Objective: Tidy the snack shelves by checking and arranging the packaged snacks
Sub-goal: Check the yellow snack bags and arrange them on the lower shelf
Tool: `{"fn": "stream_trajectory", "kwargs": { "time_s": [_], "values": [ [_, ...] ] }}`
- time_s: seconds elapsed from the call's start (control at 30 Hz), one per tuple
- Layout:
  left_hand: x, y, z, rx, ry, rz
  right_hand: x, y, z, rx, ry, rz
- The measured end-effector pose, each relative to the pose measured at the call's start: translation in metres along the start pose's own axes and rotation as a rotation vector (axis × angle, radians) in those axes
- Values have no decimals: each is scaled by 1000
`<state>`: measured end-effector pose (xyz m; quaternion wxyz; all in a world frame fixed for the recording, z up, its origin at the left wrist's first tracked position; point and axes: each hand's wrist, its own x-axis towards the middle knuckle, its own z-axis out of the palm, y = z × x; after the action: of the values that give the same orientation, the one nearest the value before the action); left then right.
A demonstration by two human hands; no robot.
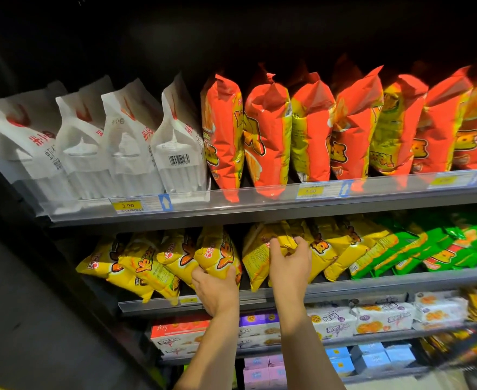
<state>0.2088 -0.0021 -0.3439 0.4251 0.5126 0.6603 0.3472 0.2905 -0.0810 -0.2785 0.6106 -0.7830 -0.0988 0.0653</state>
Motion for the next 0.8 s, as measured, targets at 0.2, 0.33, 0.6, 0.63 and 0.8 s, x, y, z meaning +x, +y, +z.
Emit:
{"fn": "stream_trajectory", "kwargs": {
  "time_s": [0.2,0.33,0.6,0.63,0.8],
  "values": [
    [-8,5,-6,6,-42,-19,4,-6,-27,96,14,-39],
    [-22,8,-12,-16,-44,-21,8,-8,-51,133,-17,-52],
    [-90,32,-38,-49,-181,140,17,-3,-128,237,-267,-48],
    [-102,36,-41,-51,-221,181,17,-2,-139,244,-300,-60],
    [-158,51,-55,-48,-463,340,20,10,-196,291,-463,-42]
  ]
}}
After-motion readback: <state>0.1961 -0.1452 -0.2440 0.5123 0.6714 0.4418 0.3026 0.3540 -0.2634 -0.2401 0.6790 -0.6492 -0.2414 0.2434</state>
